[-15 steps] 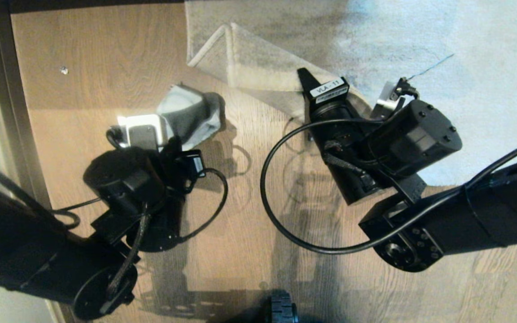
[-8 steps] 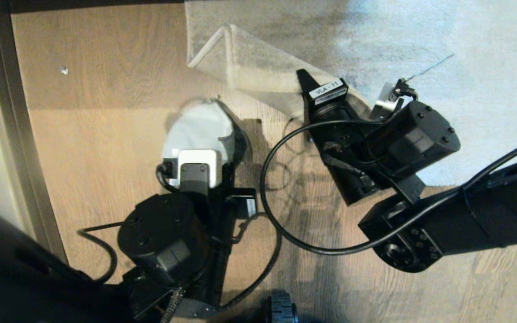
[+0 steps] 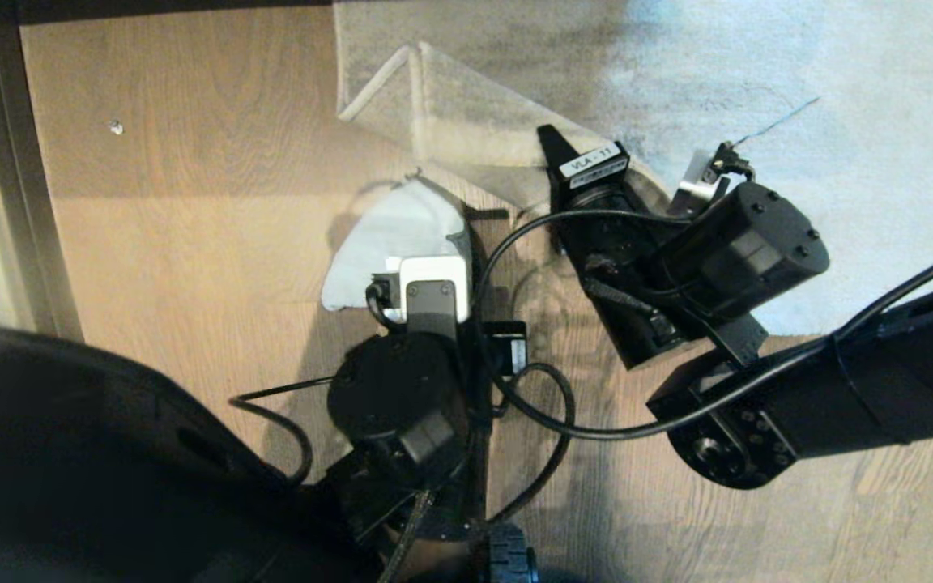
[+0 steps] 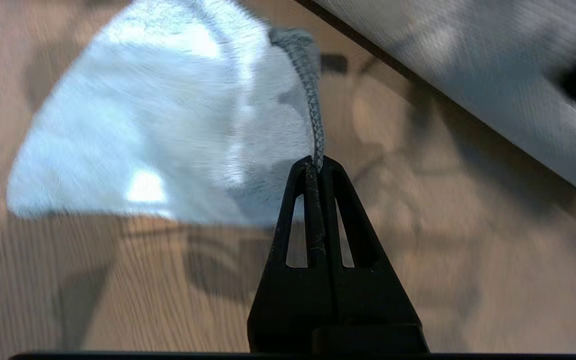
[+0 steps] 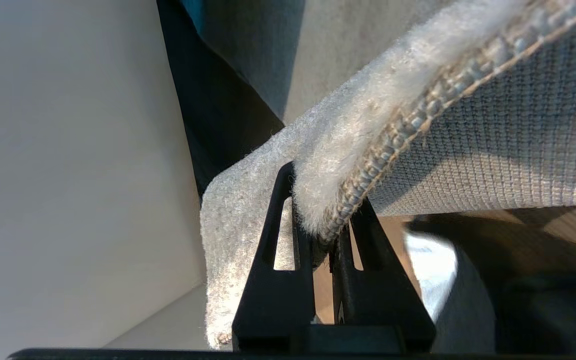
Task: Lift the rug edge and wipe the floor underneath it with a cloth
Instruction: Wipe the floor under the carpet with a rag
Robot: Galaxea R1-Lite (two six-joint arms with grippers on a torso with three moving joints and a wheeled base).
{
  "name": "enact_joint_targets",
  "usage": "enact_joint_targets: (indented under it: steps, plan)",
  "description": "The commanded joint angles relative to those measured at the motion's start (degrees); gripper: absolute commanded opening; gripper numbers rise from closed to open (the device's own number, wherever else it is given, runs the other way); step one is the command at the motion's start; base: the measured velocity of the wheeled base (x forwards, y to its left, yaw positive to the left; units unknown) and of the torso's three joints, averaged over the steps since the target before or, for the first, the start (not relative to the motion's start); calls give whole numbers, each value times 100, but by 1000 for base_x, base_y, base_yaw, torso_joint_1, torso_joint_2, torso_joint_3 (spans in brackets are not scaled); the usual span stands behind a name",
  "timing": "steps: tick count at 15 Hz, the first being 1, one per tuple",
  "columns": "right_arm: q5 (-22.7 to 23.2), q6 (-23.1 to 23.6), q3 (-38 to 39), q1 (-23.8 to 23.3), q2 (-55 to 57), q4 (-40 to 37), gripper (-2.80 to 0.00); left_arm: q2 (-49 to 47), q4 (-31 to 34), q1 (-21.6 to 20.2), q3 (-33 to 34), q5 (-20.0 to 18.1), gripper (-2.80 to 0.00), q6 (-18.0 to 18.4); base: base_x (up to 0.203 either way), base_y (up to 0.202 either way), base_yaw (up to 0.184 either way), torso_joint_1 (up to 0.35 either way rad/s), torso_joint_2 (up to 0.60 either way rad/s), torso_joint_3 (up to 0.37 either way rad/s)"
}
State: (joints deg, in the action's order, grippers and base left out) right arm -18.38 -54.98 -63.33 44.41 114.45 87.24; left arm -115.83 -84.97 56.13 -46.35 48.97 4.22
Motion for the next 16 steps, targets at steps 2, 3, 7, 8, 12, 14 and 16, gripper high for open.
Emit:
enact_joint_targets:
  steps: [2,3,7,8,12,14,16]
  plan:
    - [-8,-30,5,-69,-10,272,-280,-268,-11,-645,-382,10,-280,58,0,0,0,0,0,0]
    - [-7,-30,5,-72,-10,272,-280,-276,-7,-897,-403,-15,-280,65,0,0,0,0,0,0]
    - [-10,-30,5,-81,-12,272,-280,-285,-10,-2098,-418,-91,-280,66,0,0,0,0,0,0]
    - [-8,-30,14,-81,-19,272,-280,-289,-10,-2358,-419,-127,-280,63,0,0,0,0,0,0]
    - [-8,-30,14,-72,-45,272,-280,-175,-11,-2872,-428,-160,-280,62,0,0,0,0,0,0]
    - [-7,-29,14,-75,-54,272,-280,-34,1,-3089,-419,-160,-280,70,0,0,0,0,0,0]
    - [-16,-21,22,-72,-54,272,-280,167,93,-3331,-411,-160,-280,70,0,0,0,0,0,0]
